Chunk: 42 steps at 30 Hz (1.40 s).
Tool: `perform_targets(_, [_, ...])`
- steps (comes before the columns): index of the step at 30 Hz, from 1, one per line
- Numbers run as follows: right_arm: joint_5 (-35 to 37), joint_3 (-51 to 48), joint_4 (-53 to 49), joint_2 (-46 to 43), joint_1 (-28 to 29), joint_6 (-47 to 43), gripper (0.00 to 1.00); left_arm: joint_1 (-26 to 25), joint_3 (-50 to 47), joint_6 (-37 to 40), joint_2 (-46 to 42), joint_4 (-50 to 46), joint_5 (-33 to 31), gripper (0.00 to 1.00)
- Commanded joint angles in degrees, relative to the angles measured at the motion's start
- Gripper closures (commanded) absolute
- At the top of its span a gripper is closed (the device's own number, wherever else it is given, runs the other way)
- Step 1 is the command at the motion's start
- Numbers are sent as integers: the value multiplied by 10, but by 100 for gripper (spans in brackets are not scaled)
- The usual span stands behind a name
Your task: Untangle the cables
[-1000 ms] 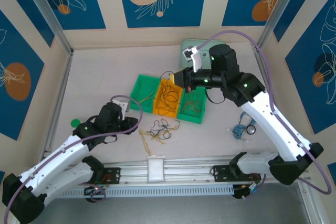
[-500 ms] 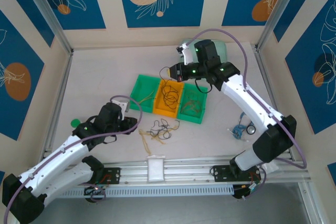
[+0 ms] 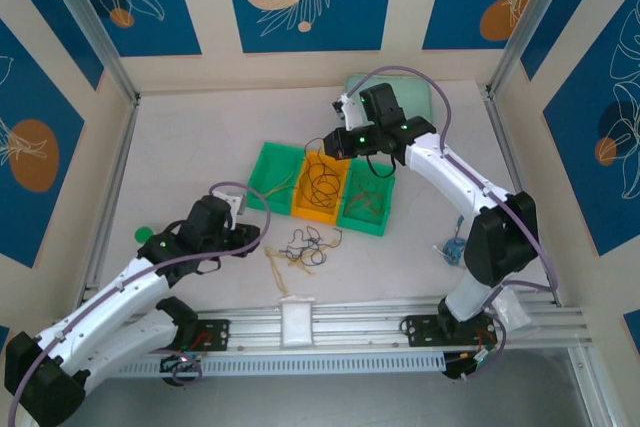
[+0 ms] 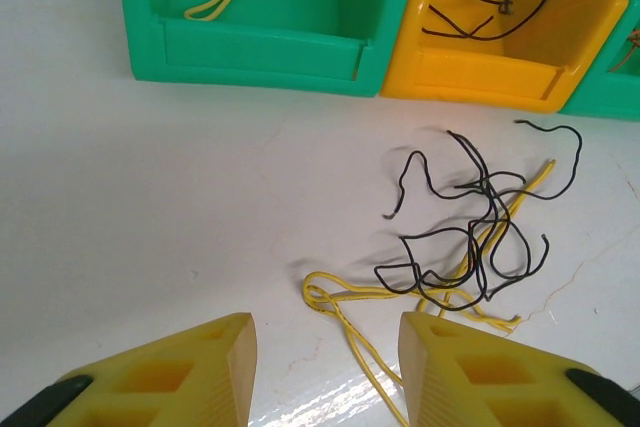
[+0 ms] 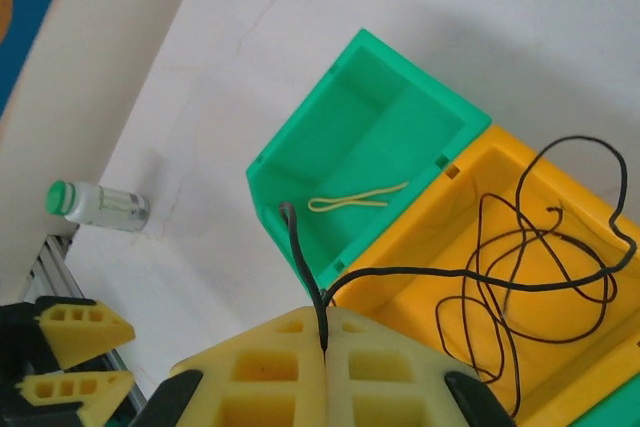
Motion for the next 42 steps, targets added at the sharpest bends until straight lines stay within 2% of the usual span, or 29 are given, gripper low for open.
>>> perform_targets(1, [29,5,-73,17,16,-38,100,6,17,11,3,-10,-1,58])
perform_targets(7, [59,-6,-148,4,58,-58,100,7,25,15,12,-10,1,58])
perform_targets(12, [22,-24,-158,-27,76,-40,100,7,22,13,21,1,6,58])
perform_targets(17, [7,-26,-158,-38,60,-12,100,7,19,11,25,7,9,58])
perform_targets(22, [-49,-31,-144,-38,27,16,100,7,17,11,23,4,8,58])
perform_targets(28, [14,-11,-125,-8,3,24,100,7,15,11,27,11,10,58])
perform_targets(35, [172,-8,-68,12,14,20,100,8,14,13,30,10,8,58])
perform_targets(42, [224,38,-113,79,43,-19,100,10,13,14,35,11,7,58])
